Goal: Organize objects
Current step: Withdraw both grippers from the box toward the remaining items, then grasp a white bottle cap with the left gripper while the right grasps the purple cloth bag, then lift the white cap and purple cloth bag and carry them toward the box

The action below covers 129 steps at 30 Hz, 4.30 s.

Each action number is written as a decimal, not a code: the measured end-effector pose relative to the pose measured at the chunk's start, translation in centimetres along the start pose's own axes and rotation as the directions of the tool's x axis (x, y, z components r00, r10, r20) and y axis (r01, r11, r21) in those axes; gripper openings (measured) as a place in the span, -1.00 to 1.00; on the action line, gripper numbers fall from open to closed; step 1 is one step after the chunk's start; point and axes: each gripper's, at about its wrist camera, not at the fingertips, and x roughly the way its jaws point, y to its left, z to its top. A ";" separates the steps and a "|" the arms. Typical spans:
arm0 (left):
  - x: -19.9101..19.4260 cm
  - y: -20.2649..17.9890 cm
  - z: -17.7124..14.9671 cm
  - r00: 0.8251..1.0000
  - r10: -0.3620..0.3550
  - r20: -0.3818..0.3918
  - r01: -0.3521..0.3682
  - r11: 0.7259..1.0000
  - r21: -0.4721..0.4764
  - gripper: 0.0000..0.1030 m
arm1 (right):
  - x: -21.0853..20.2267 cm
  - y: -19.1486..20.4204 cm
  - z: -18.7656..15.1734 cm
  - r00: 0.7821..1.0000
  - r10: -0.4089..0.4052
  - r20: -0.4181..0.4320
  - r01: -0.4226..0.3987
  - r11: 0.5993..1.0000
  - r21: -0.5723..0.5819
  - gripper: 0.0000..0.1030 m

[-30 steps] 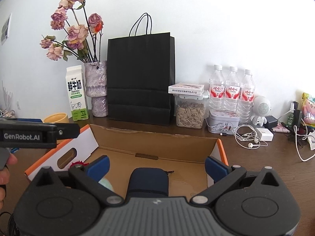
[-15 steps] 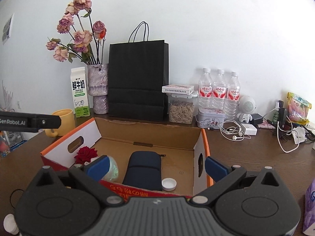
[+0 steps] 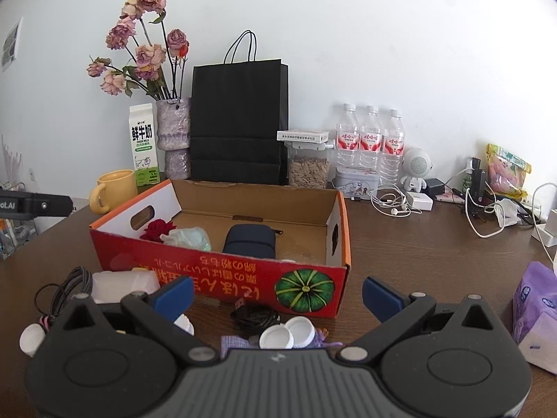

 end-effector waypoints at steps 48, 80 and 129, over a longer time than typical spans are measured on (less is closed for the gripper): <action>-2.9 1.7 -12.0 0.990 0.010 -0.141 -0.009 1.000 0.005 -0.21 | -1.5 -2.2 -8.2 0.985 0.001 -0.174 0.008 0.999 0.051 1.00; -2.7 1.9 -12.2 0.989 0.020 -0.144 -0.021 1.000 -0.005 -0.20 | 0.0 -2.2 -7.8 0.977 0.139 -0.159 -0.133 0.990 0.048 -0.11; -0.5 -1.7 -1.3 0.993 -0.076 0.090 0.073 0.997 0.033 -0.21 | -1.7 -0.3 0.9 0.980 0.133 0.147 -0.130 0.991 -0.032 -0.79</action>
